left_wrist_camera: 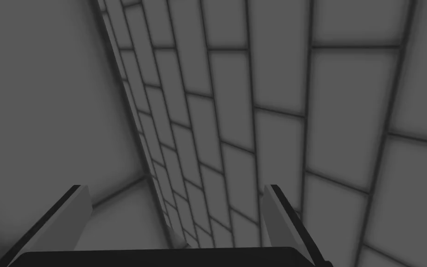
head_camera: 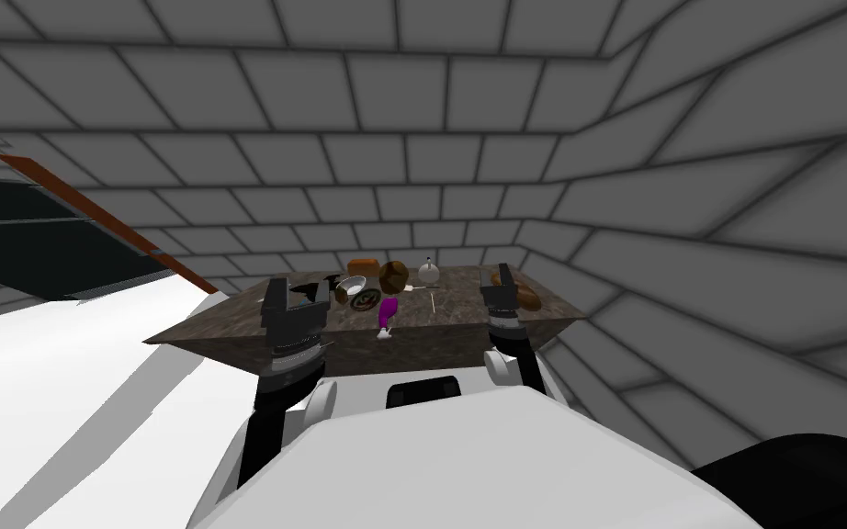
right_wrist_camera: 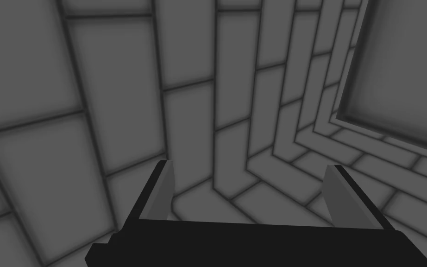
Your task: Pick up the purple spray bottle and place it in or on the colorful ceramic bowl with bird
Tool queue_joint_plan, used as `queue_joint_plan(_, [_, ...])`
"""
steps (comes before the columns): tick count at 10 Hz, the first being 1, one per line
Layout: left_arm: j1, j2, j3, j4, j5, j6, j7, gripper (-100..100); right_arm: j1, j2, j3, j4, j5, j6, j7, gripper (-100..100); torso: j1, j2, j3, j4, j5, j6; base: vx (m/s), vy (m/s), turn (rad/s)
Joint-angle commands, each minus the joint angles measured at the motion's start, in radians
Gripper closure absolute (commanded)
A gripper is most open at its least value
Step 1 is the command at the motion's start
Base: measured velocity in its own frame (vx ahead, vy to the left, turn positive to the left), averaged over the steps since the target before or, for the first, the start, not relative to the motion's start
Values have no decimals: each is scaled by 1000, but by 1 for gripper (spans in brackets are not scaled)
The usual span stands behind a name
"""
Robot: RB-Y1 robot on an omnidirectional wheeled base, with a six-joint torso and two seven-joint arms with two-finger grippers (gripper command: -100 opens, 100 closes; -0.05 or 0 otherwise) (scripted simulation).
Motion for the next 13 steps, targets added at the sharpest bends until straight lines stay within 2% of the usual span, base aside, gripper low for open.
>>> queue_joint_plan(1, [5,39,-11,26,-15,9,1,-100,0,0,0,0,0,0,0,0,0,0,0,0,0,0,-48,34,-75])
queue_joint_plan(3, [11,74,-29,72,-37,24,2,-100,0,0,0,0,0,0,0,0,4,4,2,1,1,0,-88,71,-86])
queue_joint_plan(5, [13,91,-44,115,-55,36,2,-100,0,0,0,0,0,0,0,0,5,7,4,2,1,0,-93,67,-74])
queue_joint_plan(13, [-1,125,-104,354,-120,96,-7,-100,0,0,0,0,0,0,0,0,3,4,2,1,1,0,-70,41,-65])
